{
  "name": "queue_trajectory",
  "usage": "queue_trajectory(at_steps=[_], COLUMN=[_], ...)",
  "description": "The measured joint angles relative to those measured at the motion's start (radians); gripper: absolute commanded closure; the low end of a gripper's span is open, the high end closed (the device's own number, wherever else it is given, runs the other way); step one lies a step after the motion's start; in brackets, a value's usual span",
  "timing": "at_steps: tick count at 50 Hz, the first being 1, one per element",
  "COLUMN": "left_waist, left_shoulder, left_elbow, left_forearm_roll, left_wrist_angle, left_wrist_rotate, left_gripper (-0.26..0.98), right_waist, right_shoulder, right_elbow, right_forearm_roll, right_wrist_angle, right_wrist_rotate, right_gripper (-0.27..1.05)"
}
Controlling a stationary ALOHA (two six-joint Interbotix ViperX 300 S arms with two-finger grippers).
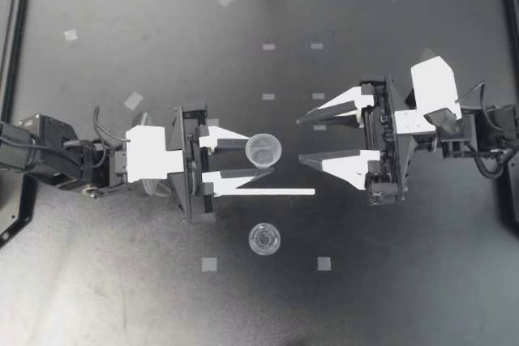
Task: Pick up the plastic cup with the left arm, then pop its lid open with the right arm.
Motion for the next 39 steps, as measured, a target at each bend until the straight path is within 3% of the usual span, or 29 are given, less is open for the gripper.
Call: queue_trajectory(at_steps=[39], left_waist=[0.0], left_shoulder=[-0.023], left_elbow=[0.005], left_forearm_roll=[0.003], left_wrist_angle=[0.006], left_wrist_rotate=[0.006], left_gripper=[0.56], right_waist=[0.0], right_shoulder=[0.029], right_elbow=[-0.012], right_forearm_roll=[-0.002], right_wrist_angle=[0.006], right_wrist_rotate=[0.0], right_gripper=[0.1])
